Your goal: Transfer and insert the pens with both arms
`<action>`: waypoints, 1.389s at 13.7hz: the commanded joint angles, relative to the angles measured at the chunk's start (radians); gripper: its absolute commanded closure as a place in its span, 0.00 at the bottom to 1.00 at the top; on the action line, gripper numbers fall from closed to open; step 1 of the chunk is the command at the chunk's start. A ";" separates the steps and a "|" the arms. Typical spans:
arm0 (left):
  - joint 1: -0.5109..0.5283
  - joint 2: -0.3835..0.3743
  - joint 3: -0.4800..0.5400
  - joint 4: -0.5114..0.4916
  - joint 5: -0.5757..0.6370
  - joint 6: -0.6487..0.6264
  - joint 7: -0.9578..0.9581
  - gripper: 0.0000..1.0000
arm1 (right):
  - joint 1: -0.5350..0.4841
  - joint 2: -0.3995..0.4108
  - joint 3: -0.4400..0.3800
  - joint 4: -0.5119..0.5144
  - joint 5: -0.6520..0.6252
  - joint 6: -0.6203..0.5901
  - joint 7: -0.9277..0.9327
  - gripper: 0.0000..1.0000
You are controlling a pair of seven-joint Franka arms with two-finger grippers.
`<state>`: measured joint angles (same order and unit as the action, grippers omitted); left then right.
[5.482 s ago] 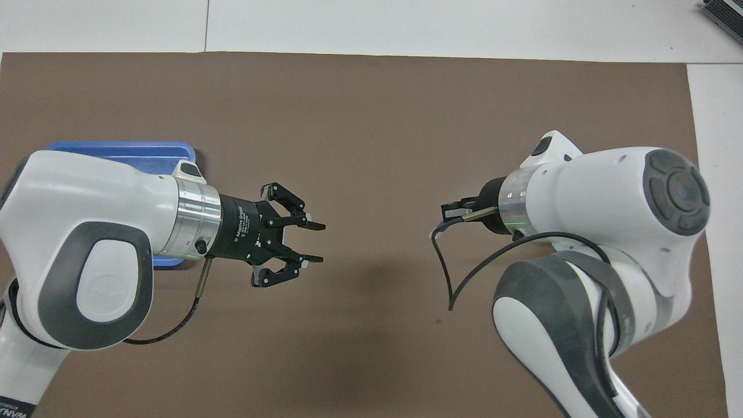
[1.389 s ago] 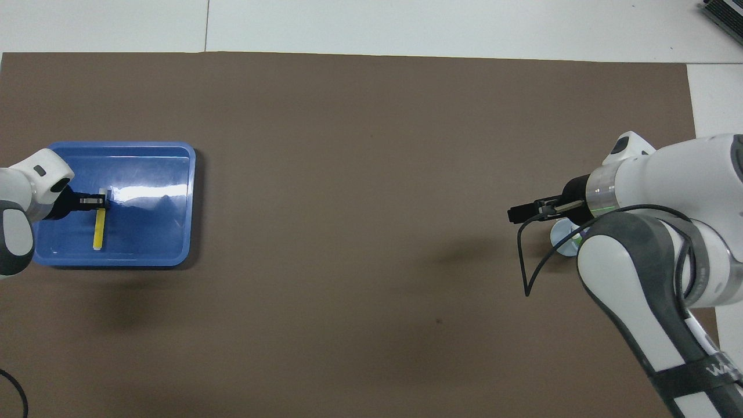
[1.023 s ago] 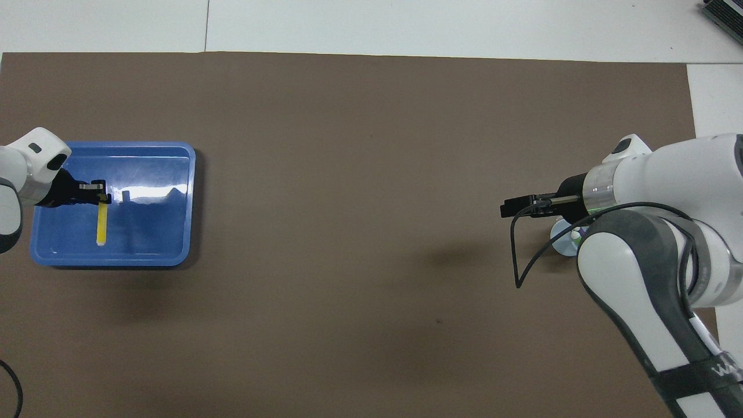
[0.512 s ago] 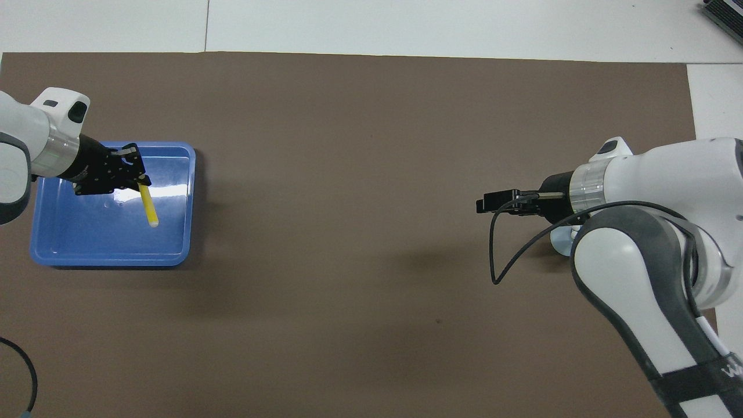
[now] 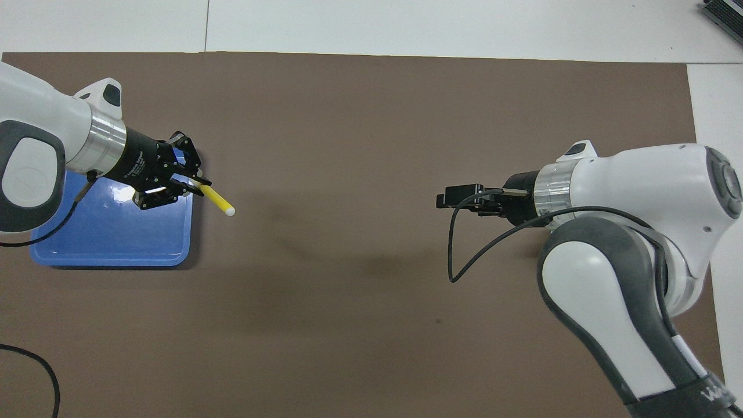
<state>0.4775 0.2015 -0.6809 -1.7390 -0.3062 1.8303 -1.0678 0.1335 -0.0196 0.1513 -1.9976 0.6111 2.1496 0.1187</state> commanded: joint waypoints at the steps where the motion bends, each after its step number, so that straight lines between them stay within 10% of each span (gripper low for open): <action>1: 0.004 -0.034 -0.031 0.000 -0.066 -0.054 -0.192 1.00 | 0.052 -0.005 0.005 0.043 0.021 0.012 0.160 0.00; 13: -0.079 -0.119 -0.063 -0.056 -0.310 -0.060 -0.698 1.00 | 0.317 0.013 0.007 0.077 0.021 0.294 0.519 0.01; 19: -0.082 -0.145 -0.063 -0.093 -0.375 -0.042 -0.756 1.00 | 0.318 0.033 0.007 0.071 0.018 0.352 0.496 0.23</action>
<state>0.3971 0.1044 -0.7553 -1.7907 -0.6492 1.7619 -1.7851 0.4542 -0.0032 0.1559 -1.9232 0.6125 2.4429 0.6338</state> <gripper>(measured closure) 0.837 0.198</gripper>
